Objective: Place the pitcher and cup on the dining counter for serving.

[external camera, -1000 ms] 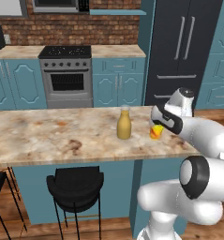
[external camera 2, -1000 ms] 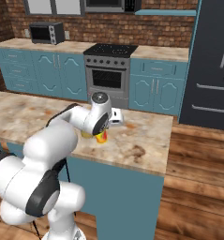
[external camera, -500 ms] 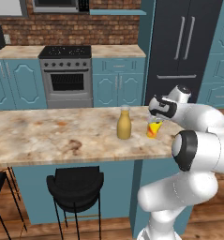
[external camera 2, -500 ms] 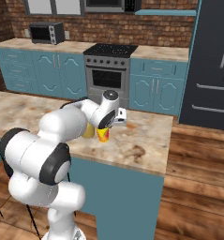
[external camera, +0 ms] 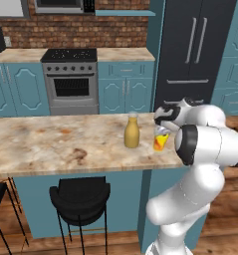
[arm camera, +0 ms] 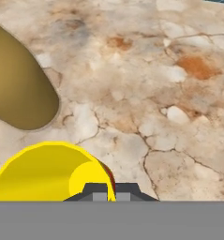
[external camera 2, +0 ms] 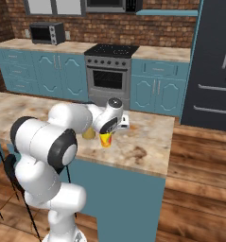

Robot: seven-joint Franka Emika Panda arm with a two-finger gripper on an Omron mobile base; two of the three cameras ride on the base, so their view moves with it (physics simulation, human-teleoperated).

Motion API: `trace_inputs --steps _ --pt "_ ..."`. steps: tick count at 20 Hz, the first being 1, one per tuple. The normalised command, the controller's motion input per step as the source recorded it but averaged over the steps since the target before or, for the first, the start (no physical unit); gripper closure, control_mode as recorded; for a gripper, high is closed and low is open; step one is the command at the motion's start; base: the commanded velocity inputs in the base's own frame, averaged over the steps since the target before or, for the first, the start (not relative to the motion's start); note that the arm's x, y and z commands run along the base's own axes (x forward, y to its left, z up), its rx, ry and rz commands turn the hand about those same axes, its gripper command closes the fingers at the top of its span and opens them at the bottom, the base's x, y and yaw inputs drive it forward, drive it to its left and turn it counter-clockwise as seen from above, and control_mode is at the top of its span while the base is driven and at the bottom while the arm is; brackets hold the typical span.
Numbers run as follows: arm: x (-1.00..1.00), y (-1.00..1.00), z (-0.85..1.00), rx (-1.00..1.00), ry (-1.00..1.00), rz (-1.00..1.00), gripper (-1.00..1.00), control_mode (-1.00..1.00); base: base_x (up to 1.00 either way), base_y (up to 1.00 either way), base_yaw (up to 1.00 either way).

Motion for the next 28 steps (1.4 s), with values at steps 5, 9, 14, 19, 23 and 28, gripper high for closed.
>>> trace_inputs --steps 5,9,14,19,23,28 --pt "0.23 0.00 -0.37 0.00 0.00 0.02 1.00 -1.00 0.00 0.00 0.00" --pt "0.22 0.00 -0.28 0.00 0.00 0.00 1.00 -1.00 0.00 0.00 0.00" --pt "0.27 0.00 -0.07 0.00 0.00 0.00 1.00 -1.00 0.00 0.00 0.00" --pt "0.21 0.00 0.00 0.00 0.00 0.00 1.00 -1.00 0.00 0.00 0.00" --pt "0.09 0.00 0.00 0.00 0.00 0.00 -1.00 -1.00 0.00 0.00 0.00" --pt "0.01 0.01 0.03 0.00 0.00 0.00 -1.00 -1.00 0.00 0.00 0.00"
